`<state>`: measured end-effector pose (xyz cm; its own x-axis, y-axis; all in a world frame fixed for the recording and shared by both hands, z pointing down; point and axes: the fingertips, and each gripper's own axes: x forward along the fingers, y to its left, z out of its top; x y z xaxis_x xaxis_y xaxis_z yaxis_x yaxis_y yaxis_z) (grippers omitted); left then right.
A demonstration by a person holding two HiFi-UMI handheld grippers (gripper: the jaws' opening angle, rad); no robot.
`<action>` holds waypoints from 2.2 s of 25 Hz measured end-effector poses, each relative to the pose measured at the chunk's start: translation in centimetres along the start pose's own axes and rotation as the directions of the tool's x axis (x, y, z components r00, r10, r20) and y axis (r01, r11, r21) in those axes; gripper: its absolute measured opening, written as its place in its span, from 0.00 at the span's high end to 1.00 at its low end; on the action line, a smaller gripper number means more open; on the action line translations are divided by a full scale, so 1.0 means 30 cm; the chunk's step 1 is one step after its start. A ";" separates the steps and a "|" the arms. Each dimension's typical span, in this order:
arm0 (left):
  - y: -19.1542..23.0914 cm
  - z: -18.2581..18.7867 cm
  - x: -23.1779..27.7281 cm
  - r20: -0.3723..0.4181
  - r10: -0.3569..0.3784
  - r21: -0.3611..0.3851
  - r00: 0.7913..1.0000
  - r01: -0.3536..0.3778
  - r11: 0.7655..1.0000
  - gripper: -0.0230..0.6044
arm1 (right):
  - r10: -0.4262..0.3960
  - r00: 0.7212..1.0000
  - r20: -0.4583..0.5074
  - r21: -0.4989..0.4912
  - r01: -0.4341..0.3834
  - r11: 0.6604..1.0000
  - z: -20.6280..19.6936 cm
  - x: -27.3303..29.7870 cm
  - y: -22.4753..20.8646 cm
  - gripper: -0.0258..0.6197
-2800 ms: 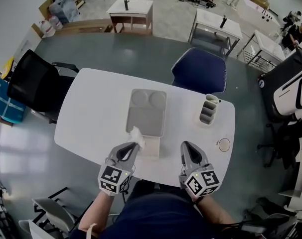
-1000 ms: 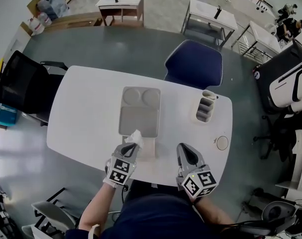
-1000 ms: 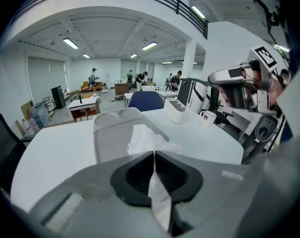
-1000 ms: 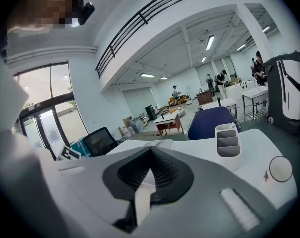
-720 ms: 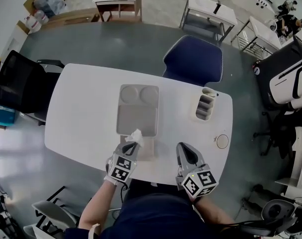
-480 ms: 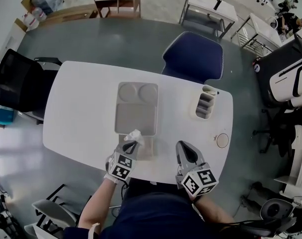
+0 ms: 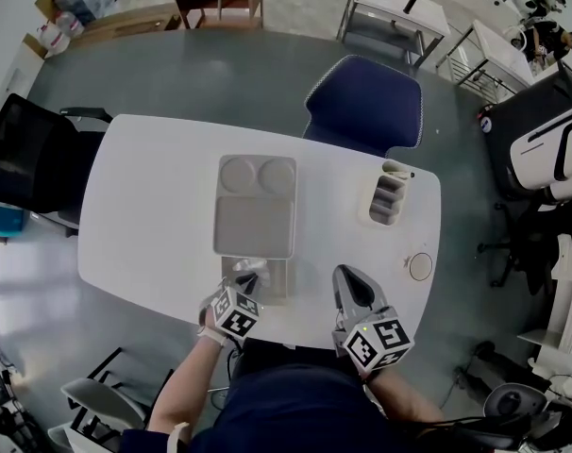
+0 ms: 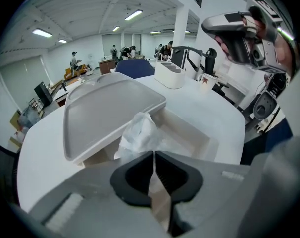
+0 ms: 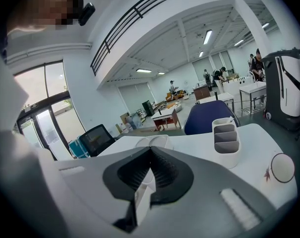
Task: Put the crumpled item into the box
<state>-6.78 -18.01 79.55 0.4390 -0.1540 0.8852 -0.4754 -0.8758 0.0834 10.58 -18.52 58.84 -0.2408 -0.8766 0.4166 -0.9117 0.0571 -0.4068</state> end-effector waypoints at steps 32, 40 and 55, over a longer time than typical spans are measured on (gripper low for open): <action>0.020 0.111 -0.216 0.179 0.113 -0.184 0.977 -0.079 0.980 0.76 | 0.027 0.999 0.033 -0.001 -0.027 1.000 -0.013 -0.094 0.042 0.96; 0.022 0.172 -0.358 0.286 0.156 -0.227 0.945 -0.091 0.970 0.76 | 0.046 0.998 0.047 -0.019 -0.045 0.999 -0.001 -0.128 0.074 0.96; -0.002 0.262 -0.576 0.433 0.208 -0.267 0.877 -0.095 0.959 0.78 | 0.068 0.994 0.089 -0.047 -0.064 0.997 0.058 -0.176 0.125 0.96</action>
<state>-8.34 -18.91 60.65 0.6165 -0.5152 0.5954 -0.7011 -0.7033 0.1175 9.02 -14.49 53.71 -0.2721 -0.9095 0.3142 -0.9090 0.1358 -0.3941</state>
